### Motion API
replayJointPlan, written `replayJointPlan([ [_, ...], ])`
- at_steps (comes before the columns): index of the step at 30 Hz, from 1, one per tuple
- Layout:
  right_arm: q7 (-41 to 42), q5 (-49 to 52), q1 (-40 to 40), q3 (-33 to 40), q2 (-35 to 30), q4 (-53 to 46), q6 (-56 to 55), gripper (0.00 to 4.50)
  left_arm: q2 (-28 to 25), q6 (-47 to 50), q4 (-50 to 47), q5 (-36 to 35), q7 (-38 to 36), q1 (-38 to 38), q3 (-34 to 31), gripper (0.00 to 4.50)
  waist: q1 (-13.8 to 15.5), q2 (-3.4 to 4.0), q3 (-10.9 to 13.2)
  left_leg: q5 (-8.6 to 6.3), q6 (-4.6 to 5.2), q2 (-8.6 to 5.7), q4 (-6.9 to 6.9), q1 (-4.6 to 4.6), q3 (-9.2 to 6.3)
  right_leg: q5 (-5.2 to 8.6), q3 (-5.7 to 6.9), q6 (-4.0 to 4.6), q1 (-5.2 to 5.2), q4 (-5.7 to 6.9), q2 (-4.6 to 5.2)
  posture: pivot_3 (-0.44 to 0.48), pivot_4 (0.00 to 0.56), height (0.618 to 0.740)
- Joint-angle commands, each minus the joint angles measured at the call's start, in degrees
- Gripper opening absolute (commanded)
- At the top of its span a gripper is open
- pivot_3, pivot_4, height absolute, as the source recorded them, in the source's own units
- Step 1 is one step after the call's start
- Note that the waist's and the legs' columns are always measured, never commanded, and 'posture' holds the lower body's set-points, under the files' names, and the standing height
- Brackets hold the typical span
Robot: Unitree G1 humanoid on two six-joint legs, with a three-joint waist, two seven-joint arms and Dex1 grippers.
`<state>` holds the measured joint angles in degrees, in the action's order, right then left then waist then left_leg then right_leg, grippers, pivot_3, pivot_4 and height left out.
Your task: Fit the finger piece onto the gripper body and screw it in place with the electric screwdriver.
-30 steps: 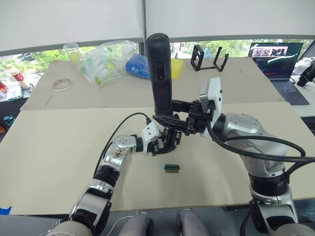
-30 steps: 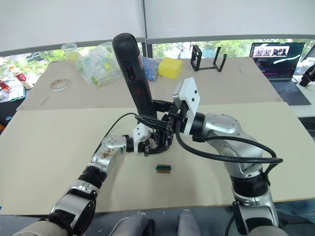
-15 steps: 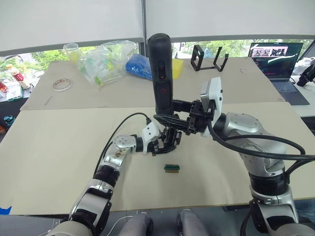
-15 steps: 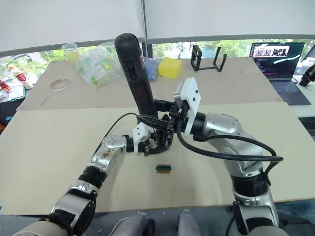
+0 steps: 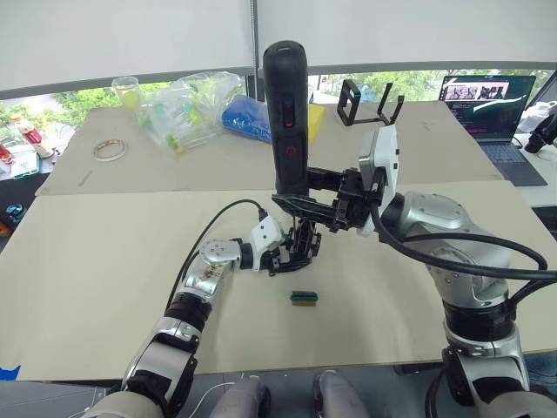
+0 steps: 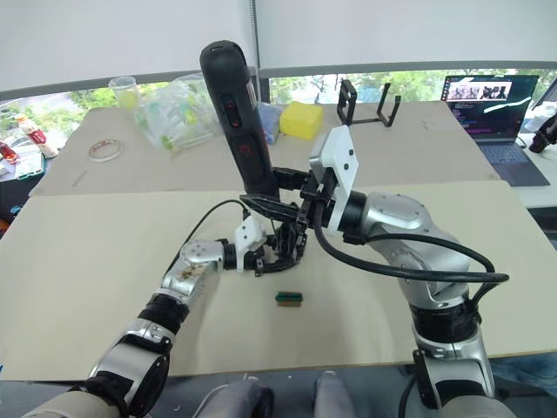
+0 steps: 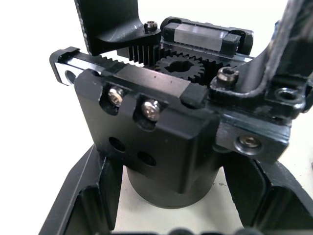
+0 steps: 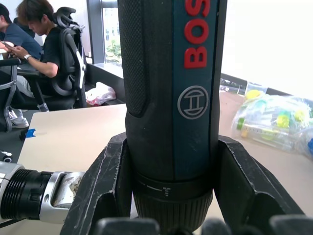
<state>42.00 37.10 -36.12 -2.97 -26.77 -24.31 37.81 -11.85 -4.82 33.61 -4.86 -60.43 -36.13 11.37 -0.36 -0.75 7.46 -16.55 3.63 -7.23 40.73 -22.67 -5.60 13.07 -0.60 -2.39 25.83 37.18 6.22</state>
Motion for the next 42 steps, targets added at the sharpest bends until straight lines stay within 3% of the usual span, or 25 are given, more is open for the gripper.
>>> replayJointPlan([
  [1, -0.17, 1.01, -0.24, 1.29, -0.15, -3.24, -0.94, 1.91, 0.19, -0.07, -1.94, -1.17, -0.28, -0.21, -0.33, 2.45, -0.01, 0.00, 0.00, 0.00, 0.00, 0.00, 0.00, 0.00, 0.00, 0.00, -0.01, 0.00, 0.00, 0.00, 0.00, 0.000, 0.150, 0.740],
  [42, 1.55, -0.66, -1.80, 1.20, 0.33, -1.89, -1.44, 1.91, 0.12, 0.69, -2.98, -1.48, 0.06, 0.22, -0.58, 2.45, -0.02, 0.00, 0.00, 0.00, 0.00, 0.00, 0.00, 0.00, 0.00, 0.00, 0.00, 0.00, 0.00, 0.00, -0.01, 0.000, 0.150, 0.740],
])
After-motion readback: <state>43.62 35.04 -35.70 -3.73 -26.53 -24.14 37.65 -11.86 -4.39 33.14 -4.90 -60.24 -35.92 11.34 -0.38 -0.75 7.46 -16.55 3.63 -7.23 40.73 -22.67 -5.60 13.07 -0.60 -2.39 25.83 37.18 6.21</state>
